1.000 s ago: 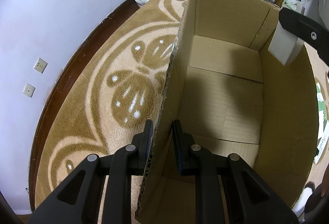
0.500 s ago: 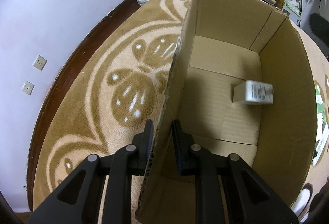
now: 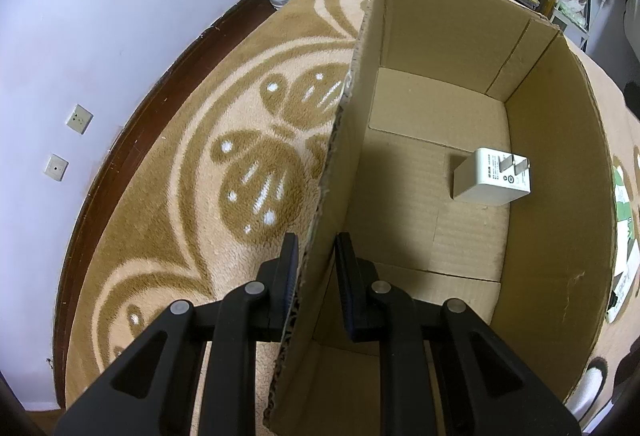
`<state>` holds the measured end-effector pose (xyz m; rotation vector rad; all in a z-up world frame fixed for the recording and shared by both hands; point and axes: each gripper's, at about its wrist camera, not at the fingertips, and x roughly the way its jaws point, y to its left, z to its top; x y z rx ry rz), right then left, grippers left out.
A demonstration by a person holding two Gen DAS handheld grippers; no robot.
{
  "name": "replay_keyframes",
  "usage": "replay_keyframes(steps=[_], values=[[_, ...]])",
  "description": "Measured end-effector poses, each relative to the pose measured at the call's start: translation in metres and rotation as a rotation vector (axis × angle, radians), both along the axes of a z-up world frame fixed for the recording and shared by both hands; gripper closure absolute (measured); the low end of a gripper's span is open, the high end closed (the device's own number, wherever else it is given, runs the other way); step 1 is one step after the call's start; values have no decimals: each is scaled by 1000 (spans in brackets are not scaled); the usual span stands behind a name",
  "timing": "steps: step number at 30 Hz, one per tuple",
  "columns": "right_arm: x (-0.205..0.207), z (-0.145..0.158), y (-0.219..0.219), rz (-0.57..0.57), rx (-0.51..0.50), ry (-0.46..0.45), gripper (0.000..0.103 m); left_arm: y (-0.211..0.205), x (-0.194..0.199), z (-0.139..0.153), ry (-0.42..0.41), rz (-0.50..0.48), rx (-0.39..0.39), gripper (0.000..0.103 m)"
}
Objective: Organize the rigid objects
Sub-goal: 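Grasp the green cartoon-printed case with the right gripper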
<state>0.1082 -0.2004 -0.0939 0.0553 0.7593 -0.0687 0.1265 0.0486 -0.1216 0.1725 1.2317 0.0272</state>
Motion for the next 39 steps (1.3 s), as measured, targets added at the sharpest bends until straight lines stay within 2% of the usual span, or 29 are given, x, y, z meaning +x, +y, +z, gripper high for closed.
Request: replay_keyframes(steps=[20, 30, 34, 39], values=[[8, -55, -41, -121, 19, 128, 25, 0, 1, 0, 4, 0, 4, 85], [10, -79, -53, -149, 81, 187, 26, 0, 0, 0, 4, 0, 3, 85], [10, -88, -58, -174, 98, 198, 38, 0, 0, 0, 4, 0, 3, 85], [13, -94, -65, -184, 144, 209, 38, -1, 0, 0, 4, 1, 3, 85]])
